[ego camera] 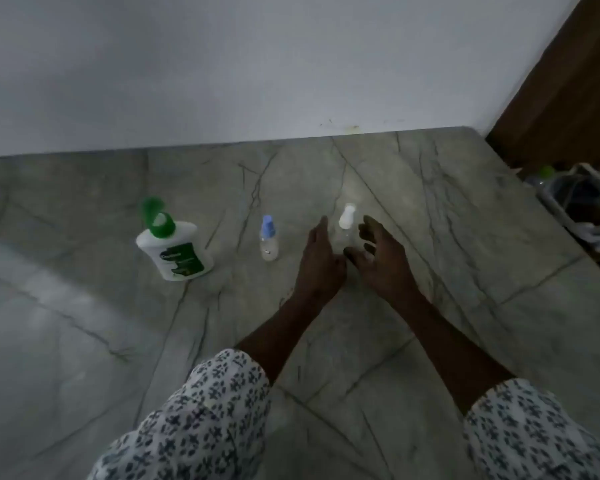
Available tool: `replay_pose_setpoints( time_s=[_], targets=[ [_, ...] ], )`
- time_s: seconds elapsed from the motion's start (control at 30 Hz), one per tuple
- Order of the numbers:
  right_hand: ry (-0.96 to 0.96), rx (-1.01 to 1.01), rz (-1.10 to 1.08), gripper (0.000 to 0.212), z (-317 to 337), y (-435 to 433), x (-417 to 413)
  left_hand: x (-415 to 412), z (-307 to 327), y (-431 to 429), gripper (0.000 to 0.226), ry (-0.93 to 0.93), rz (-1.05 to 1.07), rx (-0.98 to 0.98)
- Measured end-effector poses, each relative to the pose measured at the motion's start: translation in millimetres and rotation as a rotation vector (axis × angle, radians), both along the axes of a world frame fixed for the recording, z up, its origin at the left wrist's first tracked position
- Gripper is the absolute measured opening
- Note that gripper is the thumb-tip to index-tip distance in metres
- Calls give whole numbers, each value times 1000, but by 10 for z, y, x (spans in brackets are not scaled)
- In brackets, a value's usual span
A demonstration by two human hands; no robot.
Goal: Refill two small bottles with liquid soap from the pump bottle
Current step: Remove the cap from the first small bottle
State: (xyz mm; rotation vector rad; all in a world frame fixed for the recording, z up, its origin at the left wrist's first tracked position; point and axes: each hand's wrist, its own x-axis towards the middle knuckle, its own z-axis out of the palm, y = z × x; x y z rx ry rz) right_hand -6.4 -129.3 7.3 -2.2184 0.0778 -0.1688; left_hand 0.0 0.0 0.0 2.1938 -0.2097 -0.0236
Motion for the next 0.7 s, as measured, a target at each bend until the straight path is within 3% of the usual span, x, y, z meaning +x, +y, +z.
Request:
replay_pose_setpoints(
  time_s=[0.17, 0.4, 0.7],
  targets=[
    [-75, 18, 16, 61, -122, 15, 193, 207, -195, -11, 76, -75, 52, -62],
    [-217, 35, 82, 45, -181, -46, 272, 198, -276, 12, 55, -302, 35, -144],
    [-251, 228, 256, 30, -46, 162, -427, -434, -146, 333, 41, -343, 140, -180]
  ],
)
